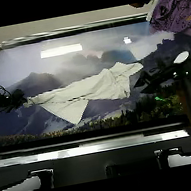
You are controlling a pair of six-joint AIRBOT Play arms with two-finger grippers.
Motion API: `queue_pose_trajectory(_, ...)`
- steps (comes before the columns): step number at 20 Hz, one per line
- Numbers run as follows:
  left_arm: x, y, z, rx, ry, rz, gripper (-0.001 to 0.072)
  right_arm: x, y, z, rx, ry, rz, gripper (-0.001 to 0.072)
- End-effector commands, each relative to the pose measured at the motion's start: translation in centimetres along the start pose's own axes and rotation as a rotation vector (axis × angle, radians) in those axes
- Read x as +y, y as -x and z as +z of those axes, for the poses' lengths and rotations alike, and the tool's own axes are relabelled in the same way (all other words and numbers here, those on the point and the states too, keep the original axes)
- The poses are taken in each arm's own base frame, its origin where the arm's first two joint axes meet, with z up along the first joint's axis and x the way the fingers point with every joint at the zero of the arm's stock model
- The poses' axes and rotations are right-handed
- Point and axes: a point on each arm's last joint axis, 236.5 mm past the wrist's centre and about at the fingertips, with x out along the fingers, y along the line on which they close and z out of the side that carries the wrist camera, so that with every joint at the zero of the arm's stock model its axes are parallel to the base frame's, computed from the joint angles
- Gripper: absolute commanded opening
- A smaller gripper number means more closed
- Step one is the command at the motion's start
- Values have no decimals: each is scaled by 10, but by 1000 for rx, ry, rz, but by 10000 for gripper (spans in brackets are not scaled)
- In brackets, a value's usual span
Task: Fold the clothes and pants, and hang the long-sleeved shirts on hangers.
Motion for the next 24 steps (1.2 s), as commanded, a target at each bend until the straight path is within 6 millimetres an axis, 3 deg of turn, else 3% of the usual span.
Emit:
queue_pose_trajectory(1,0,-1,-1,3,0,1,21,1,-46,-17,-29,-39,37,518)
queue_pose_trajectory(2,0,-1,-1,3,0,1,20,4,-59,-23,-28,-10,15,585)
queue_pose_trajectory(3,0,-1,-1,3,0,2,20,7,-70,-26,-29,15,-8,605)
queue_pose_trajectory(5,2,-1,-1,2,-4,7,21,14,-85,-22,-69,31,-34,604)
queue_pose_trajectory(8,3,-1,-1,3,-6,11,20,21,-91,-5,-165,56,-39,583)
queue_pose_trajectory(11,3,-1,-1,2,-6,11,20,20,-88,10,-227,33,-45,512)
queue_pose_trajectory(14,2,-1,1,-5,-6,10,20,20,-86,17,-261,40,-46,345)
queue_pose_trajectory(16,2,-1,4,-18,-6,9,21,20,-86,18,-265,40,-46,274)
queue_pose_trajectory(18,2,-1,6,-26,-6,8,20,19,-86,18,-263,39,-46,93)
queue_pose_trajectory(19,2,-1,6,-27,-6,8,20,20,-86,18,-262,37,-42,43)
queue_pose_trajectory(20,2,0,7,-28,-6,8,20,23,-85,18,-260,36,-36,43)
queue_pose_trajectory(22,2,5,13,-46,-12,11,19,41,-71,25,-296,64,-4,42)
queue_pose_trajectory(24,-5,29,37,-115,-62,25,19,85,-31,42,-392,169,45,42)
